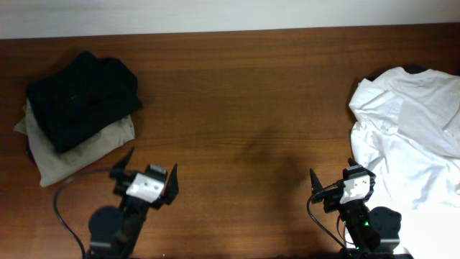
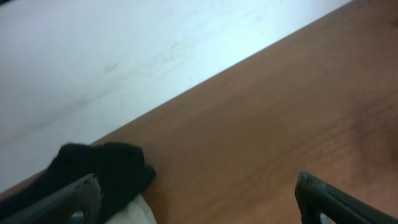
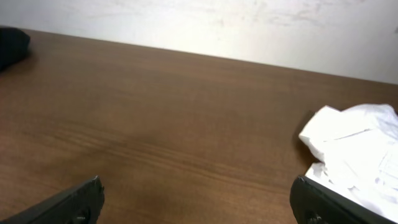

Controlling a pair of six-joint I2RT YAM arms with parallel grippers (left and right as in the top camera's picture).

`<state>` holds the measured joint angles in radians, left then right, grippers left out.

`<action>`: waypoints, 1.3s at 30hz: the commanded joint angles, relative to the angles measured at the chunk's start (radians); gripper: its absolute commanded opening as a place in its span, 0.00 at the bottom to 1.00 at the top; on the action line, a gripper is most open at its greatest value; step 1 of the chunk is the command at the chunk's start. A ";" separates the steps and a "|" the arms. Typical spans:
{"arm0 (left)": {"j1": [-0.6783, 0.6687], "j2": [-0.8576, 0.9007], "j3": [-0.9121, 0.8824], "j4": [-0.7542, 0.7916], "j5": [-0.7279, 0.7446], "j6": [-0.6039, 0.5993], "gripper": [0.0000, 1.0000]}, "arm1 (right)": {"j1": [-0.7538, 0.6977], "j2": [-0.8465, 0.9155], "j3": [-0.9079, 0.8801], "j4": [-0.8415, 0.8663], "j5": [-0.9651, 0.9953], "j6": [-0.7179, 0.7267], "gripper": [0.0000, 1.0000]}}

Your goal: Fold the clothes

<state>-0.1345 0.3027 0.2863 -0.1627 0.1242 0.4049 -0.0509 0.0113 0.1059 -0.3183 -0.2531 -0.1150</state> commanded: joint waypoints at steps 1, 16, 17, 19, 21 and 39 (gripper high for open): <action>0.012 -0.184 -0.154 0.023 -0.008 -0.031 0.99 | -0.003 -0.008 -0.007 -0.002 -0.005 -0.001 0.99; 0.046 -0.296 -0.252 0.035 -0.061 -0.105 0.99 | -0.003 -0.008 -0.007 -0.002 -0.005 -0.001 0.99; 0.046 -0.296 -0.252 0.035 -0.061 -0.105 0.99 | -0.003 -0.008 -0.007 -0.002 -0.005 -0.001 0.99; 0.046 -0.296 -0.252 0.035 -0.061 -0.105 0.99 | -0.003 -0.008 -0.007 -0.002 -0.005 -0.001 0.99; 0.046 -0.296 -0.252 0.035 -0.061 -0.105 0.99 | -0.003 -0.008 -0.007 -0.002 -0.005 -0.001 0.99; 0.046 -0.296 -0.252 0.035 -0.061 -0.105 0.99 | -0.003 -0.007 -0.007 -0.002 -0.005 -0.001 0.99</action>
<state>-0.0948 0.0154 0.0448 -0.1314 0.0708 0.3138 -0.0509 0.0120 0.1059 -0.3199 -0.2531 -0.1154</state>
